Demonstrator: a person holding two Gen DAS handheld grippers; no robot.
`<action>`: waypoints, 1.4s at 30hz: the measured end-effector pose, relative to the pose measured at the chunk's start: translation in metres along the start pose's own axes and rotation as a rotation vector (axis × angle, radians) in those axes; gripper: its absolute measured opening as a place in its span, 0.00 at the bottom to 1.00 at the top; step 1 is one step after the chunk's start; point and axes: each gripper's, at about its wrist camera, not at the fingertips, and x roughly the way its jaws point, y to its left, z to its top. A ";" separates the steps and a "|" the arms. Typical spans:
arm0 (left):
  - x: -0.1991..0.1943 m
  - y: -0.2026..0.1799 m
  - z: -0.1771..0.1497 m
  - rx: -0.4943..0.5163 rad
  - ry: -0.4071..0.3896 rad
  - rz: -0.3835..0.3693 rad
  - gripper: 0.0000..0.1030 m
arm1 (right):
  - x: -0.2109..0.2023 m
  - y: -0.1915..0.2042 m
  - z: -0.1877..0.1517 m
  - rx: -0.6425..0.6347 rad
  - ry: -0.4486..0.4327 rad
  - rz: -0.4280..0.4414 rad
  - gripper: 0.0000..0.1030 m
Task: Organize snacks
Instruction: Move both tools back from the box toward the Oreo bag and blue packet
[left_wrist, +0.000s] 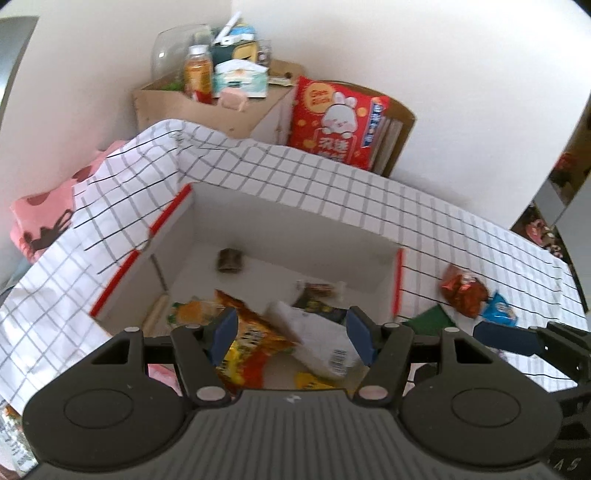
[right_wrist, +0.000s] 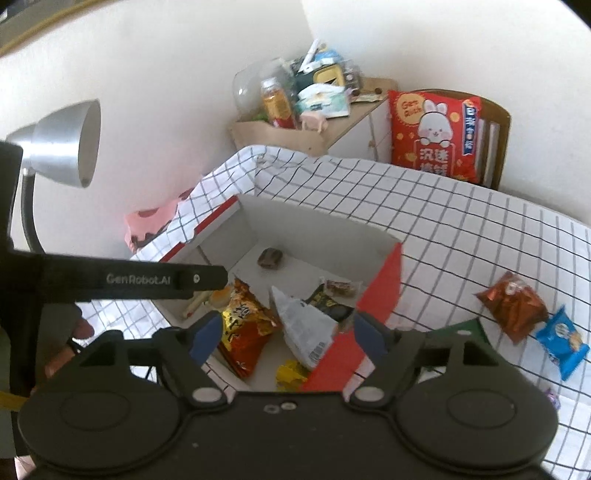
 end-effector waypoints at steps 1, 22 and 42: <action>-0.001 -0.005 -0.001 0.004 -0.001 -0.010 0.66 | -0.005 -0.004 0.000 0.007 -0.007 -0.003 0.80; 0.013 -0.119 -0.035 0.093 0.030 -0.171 0.76 | -0.089 -0.108 -0.046 0.118 -0.108 -0.122 0.98; 0.097 -0.206 -0.043 0.252 0.122 -0.116 0.76 | -0.090 -0.227 -0.061 0.037 0.010 -0.184 0.98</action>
